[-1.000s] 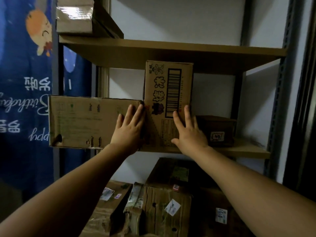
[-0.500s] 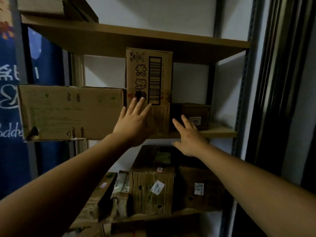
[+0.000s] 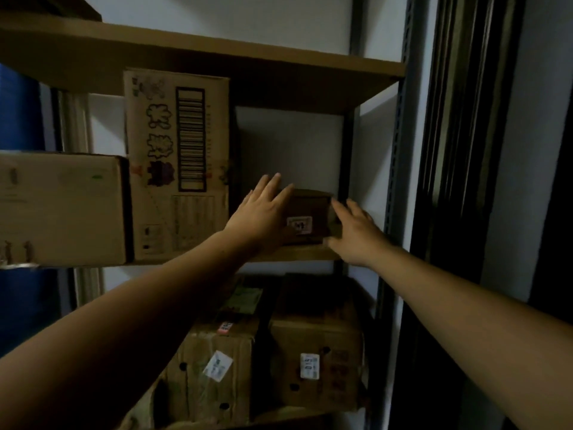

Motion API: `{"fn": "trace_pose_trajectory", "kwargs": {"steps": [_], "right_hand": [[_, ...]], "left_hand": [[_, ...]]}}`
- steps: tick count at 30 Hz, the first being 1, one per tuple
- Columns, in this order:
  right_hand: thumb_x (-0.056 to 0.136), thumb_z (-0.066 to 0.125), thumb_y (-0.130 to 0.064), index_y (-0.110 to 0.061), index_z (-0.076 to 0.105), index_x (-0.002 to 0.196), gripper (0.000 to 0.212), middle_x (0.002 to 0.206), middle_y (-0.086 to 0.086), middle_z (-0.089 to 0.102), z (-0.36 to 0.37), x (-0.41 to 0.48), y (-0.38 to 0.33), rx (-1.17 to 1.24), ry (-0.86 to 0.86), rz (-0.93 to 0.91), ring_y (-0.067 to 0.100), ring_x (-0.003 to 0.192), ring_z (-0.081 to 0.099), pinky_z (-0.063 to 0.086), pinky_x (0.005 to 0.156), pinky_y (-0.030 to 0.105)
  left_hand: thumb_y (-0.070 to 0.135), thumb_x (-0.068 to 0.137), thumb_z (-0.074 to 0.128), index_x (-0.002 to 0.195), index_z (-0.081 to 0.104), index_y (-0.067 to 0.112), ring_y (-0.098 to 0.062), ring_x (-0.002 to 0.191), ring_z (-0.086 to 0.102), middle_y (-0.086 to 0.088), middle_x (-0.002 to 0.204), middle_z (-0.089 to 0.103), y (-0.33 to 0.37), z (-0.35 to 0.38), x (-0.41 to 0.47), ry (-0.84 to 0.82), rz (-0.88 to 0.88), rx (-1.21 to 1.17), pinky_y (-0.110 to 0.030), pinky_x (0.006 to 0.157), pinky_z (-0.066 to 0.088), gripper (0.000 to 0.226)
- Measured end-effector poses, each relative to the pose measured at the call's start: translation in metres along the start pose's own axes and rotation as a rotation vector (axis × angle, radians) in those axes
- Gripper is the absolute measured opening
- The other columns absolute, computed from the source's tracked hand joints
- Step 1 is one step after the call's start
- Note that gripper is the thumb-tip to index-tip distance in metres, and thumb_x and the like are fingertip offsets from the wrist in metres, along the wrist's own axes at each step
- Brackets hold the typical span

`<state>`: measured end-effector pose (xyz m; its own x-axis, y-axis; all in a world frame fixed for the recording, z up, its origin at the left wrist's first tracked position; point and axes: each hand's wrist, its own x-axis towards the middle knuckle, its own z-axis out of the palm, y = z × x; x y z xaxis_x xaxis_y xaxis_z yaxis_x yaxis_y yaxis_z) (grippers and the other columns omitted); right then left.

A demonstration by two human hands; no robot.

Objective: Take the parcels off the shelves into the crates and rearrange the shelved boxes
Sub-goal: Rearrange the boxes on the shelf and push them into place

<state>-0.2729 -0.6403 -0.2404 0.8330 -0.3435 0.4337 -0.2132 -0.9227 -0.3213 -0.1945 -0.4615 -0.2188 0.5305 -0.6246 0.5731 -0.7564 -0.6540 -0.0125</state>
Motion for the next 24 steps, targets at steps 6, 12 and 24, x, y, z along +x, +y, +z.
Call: {"fn": "trace_pose_trajectory", "kwargs": {"steps": [6, 12, 24], "right_hand": [[0.088, 0.063, -0.04, -0.034, -0.006, 0.15, 0.093, 0.158, 0.008, 0.013, 0.001, 0.048, 0.036, 0.232, -0.128, 0.053, 0.031, 0.139, 0.027, 0.034, 0.109, 0.041], [0.089, 0.064, -0.026, -0.034, -0.019, 0.148, 0.102, 0.154, 0.004, 0.027, 0.019, 0.07, 0.032, 0.541, -0.22, 0.033, 0.024, 0.133, 0.039, 0.036, 0.103, 0.033], [0.088, 0.063, -0.009, -0.038, -0.007, 0.149, 0.097, 0.155, 0.006, 0.025, 0.023, 0.052, 0.031, 0.809, -0.136, 0.029, 0.026, 0.137, 0.035, 0.036, 0.109, 0.045]], "left_hand": [[0.035, 0.086, 0.064, 0.15, 0.01, 0.033, -0.032, 0.143, 0.016, -0.005, 0.159, -0.001, 0.014, 0.037, 0.044, 0.004, -0.343, -0.189, -0.045, 0.111, 0.029, 0.083], [0.022, 0.089, 0.061, 0.15, -0.003, 0.032, -0.032, 0.126, 0.045, -0.014, 0.148, 0.031, 0.012, 0.053, 0.058, -0.033, -0.564, -0.573, -0.037, 0.095, 0.044, 0.088], [0.014, 0.087, 0.061, 0.148, 0.012, 0.029, -0.028, 0.113, 0.056, -0.01, 0.136, 0.047, 0.02, 0.046, 0.038, 0.119, -0.508, -0.652, -0.025, 0.067, 0.05, 0.079]]}}
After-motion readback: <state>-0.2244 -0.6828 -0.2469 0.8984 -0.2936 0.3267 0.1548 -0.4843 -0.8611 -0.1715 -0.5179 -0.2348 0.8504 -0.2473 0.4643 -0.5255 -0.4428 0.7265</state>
